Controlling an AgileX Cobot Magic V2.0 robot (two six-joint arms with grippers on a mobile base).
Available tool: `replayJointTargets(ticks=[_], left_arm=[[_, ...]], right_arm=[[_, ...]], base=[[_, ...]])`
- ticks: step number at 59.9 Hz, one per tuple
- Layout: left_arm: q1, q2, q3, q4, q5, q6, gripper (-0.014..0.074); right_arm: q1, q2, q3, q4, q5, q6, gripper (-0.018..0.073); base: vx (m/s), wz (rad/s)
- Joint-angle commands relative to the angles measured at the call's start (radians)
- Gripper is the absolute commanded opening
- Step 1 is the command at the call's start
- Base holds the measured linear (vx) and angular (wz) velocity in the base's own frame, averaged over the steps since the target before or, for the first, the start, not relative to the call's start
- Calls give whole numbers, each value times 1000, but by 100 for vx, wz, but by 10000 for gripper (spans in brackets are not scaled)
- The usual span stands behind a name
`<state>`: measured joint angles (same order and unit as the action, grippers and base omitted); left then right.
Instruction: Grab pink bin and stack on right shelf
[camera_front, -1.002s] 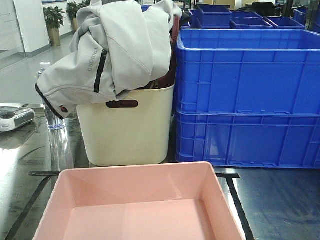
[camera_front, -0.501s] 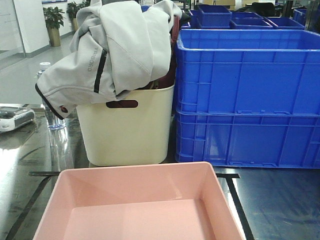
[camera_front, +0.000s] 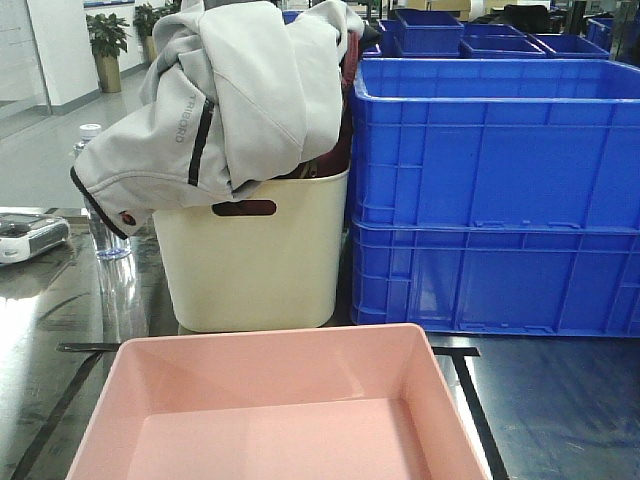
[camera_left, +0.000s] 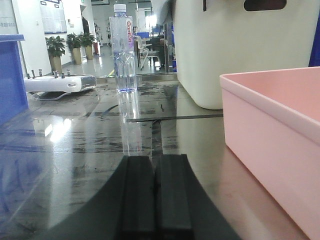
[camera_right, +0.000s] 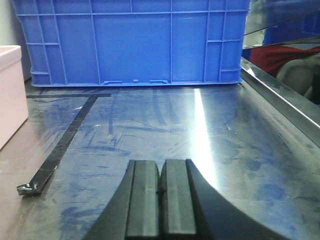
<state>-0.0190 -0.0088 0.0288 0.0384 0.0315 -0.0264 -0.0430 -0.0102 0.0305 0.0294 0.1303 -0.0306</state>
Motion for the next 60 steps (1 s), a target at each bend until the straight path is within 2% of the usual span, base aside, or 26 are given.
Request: replayJointTargets(ticks=[1, 13, 23, 60], left_arm=[[2, -18, 14, -3, -85, -6, -6], [2, -18, 14, -3, -85, -6, -6], [2, -18, 14, -3, -85, -6, -6], [2, -18, 14, -3, -85, -6, -6]], right_arm=[[-7, -14, 1, -1, -92, -7, -9], [-7, -15, 1, -65, -167, 50, -9], [-7, -16, 1, -66, -254, 50, -9], [-7, -14, 1, -77, -241, 31, -9]], base=[[0, 0], [0, 0], [0, 0], [0, 0]])
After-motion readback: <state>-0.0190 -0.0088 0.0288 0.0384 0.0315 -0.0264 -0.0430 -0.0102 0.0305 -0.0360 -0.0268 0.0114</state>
